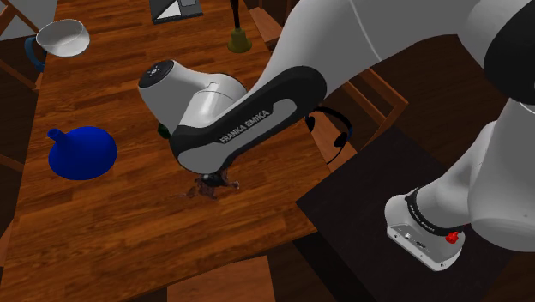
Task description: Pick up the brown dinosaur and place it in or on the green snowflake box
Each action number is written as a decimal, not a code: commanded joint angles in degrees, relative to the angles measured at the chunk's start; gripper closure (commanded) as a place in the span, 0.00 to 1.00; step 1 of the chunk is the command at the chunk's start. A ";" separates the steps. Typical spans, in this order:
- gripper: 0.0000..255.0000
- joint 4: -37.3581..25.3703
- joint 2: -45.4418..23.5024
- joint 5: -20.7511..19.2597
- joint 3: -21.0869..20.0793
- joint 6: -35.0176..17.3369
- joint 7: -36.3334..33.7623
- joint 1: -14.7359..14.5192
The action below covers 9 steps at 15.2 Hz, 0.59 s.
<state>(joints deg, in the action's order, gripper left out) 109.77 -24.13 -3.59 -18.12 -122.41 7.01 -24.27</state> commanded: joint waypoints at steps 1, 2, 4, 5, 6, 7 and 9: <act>1.00 -0.22 0.99 0.34 -0.20 1.18 0.07 0.09; 1.00 -0.39 1.46 0.50 -0.28 1.80 0.13 0.16; 1.00 -0.76 2.37 0.80 -0.43 3.04 0.26 0.28; 1.00 -0.97 2.81 0.95 -0.50 3.67 0.32 0.34; 1.00 -1.18 3.25 1.10 -0.57 4.30 0.38 0.39; 1.00 -1.41 3.67 1.24 -0.64 4.94 0.43 0.44; 1.00 -1.91 4.49 1.52 -0.76 6.22 0.54 0.54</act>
<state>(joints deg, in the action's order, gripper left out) 107.81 -20.30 -2.28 -18.77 -116.76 7.53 -23.78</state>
